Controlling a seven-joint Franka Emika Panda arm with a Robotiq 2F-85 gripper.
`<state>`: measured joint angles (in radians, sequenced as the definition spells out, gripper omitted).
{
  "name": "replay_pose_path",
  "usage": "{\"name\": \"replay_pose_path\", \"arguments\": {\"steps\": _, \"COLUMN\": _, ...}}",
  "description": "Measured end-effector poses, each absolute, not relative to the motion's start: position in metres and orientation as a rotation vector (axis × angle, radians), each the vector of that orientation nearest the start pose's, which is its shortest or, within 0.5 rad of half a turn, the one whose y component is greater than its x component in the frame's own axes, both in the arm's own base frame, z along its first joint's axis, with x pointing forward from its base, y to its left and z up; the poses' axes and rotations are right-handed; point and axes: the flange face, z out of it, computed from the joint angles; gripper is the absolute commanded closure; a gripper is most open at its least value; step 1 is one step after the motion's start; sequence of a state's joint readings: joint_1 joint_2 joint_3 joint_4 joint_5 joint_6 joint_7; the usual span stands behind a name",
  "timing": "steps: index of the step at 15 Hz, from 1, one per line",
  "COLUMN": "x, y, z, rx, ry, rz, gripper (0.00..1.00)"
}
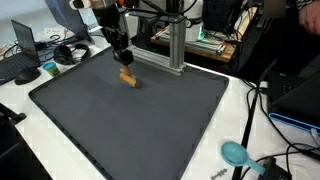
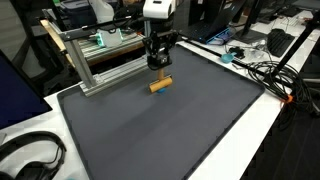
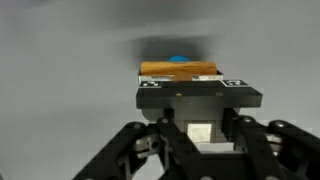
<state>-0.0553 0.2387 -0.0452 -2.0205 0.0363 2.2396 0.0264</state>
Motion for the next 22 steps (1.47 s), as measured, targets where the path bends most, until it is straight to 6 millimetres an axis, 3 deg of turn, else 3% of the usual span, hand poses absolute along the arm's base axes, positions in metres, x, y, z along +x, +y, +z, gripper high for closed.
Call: {"name": "replay_pose_path", "arguments": {"steps": 22, "x": 0.5917, "y": -0.0559, "z": 0.326, "rx": -3.117, "ry": 0.165, "rz": 0.038, "gripper": 0.78}}
